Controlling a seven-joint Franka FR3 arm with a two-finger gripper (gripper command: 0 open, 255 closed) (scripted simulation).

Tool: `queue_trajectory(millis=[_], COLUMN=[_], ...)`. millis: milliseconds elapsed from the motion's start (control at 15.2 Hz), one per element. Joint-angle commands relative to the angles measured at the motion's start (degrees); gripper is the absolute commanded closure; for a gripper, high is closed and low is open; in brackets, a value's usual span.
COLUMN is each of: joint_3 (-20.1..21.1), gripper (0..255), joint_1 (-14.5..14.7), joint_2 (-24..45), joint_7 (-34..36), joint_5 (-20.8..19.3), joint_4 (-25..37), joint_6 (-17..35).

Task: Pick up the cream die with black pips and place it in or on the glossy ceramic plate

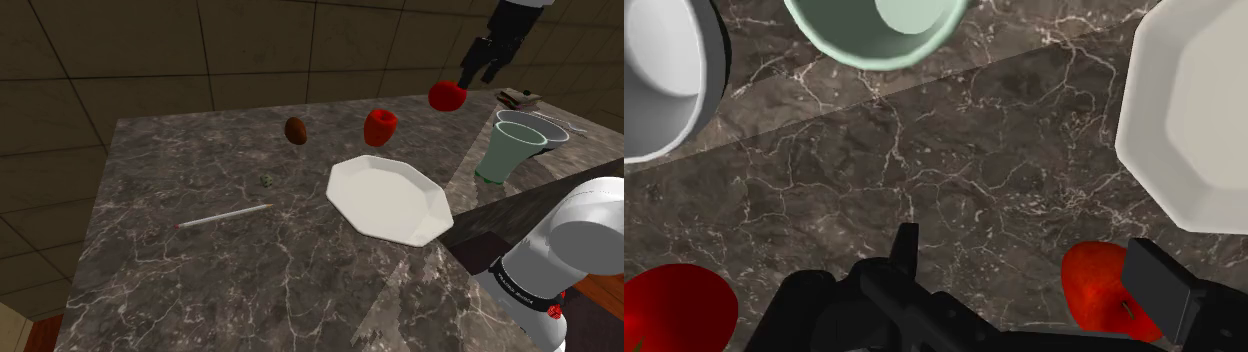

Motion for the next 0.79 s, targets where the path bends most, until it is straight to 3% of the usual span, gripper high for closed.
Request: queue_trajectory(millis=[0, 726], joint_3=[0.0, 5.7], gripper=[0, 0], joint_1=[0.0, 7.6], joint_2=[0.0, 15.4], joint_7=[0.0, -2.3], joint_5=[0.0, 4.2], joint_4=[0.0, 4.3], joint_6=[0.0, 9.6])
